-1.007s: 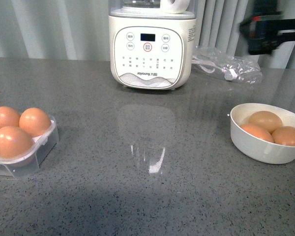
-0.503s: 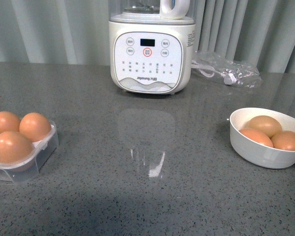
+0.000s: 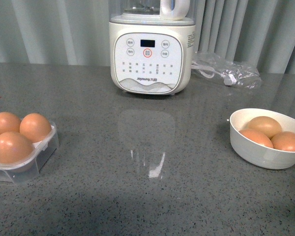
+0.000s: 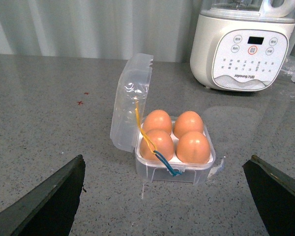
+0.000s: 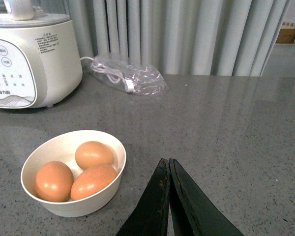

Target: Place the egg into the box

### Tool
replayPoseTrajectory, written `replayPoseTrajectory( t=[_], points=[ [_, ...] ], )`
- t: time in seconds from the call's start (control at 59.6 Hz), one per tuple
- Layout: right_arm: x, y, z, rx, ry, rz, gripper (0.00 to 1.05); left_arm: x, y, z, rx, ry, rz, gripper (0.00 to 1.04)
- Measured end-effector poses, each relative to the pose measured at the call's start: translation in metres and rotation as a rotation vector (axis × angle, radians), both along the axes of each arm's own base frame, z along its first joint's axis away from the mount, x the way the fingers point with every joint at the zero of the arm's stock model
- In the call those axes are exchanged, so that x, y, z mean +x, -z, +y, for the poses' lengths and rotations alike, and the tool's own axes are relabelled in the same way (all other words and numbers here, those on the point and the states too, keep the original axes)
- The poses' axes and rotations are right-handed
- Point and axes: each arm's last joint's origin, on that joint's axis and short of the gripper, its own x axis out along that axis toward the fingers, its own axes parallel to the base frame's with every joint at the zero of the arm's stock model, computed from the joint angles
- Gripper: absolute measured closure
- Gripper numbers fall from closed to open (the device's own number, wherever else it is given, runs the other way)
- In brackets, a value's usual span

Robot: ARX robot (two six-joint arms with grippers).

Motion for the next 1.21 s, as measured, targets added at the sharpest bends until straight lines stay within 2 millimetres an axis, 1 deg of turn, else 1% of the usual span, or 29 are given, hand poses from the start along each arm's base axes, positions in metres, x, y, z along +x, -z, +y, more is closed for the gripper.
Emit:
replayPoseTrajectory(
  t=[0.067,0.252,0.403,1.208],
  points=[
    [-0.005,0.002,0.003,0.0,-0.021,0.0,1.01,0.0,0.0,0.0,0.0,0.0,0.0,0.07],
    [-0.015,0.005,0.004,0.0,-0.018,-0.003,1.01,0.0,0.0,0.0,0.0,0.0,0.0,0.07],
    [-0.022,0.015,0.004,-0.001,-0.017,-0.003,1.01,0.0,0.0,0.0,0.0,0.0,0.0,0.07],
    [-0.048,0.011,0.004,-0.001,-0.018,-0.021,1.01,0.0,0.0,0.0,0.0,0.0,0.0,0.07]
  ],
)
